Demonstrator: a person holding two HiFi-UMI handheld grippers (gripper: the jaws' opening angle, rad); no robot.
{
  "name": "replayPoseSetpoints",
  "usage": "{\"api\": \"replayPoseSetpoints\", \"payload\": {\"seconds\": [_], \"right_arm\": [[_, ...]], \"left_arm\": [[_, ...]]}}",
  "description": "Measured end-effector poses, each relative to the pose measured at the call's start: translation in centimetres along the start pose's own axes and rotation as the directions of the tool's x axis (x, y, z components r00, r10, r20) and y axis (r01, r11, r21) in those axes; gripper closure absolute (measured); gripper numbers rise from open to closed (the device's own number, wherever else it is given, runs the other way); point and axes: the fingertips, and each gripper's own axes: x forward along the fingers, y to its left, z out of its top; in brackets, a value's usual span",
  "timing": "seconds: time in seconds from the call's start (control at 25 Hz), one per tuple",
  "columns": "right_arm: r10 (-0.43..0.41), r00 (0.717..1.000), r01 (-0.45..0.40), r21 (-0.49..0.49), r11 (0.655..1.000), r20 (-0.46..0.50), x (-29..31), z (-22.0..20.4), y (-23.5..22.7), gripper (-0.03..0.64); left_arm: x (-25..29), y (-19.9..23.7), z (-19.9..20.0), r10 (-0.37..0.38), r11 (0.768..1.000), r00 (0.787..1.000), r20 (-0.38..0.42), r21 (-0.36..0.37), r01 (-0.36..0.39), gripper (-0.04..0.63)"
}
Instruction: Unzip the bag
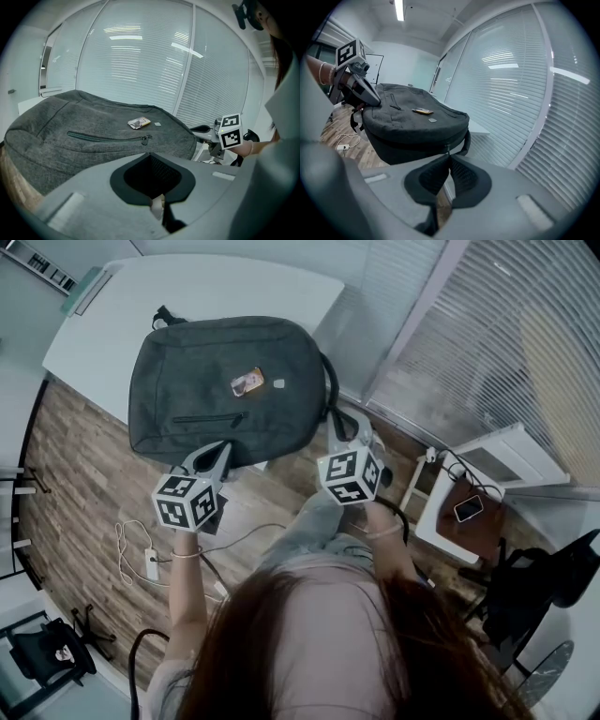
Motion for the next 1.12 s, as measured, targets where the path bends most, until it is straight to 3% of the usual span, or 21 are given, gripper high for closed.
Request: {"api": "replayPoseSetpoints", "payload": {"seconds": [1.12], "right_arm": [[0.142,0.990,-0.140,-0.136,0.981,0.008,4.3,2.1,-4.1,0.601]], "left_arm": [[0.4,0.0,0.1,-0.020,1.000,1.000,-0.011,-0.006,0.020,0.588]]}}
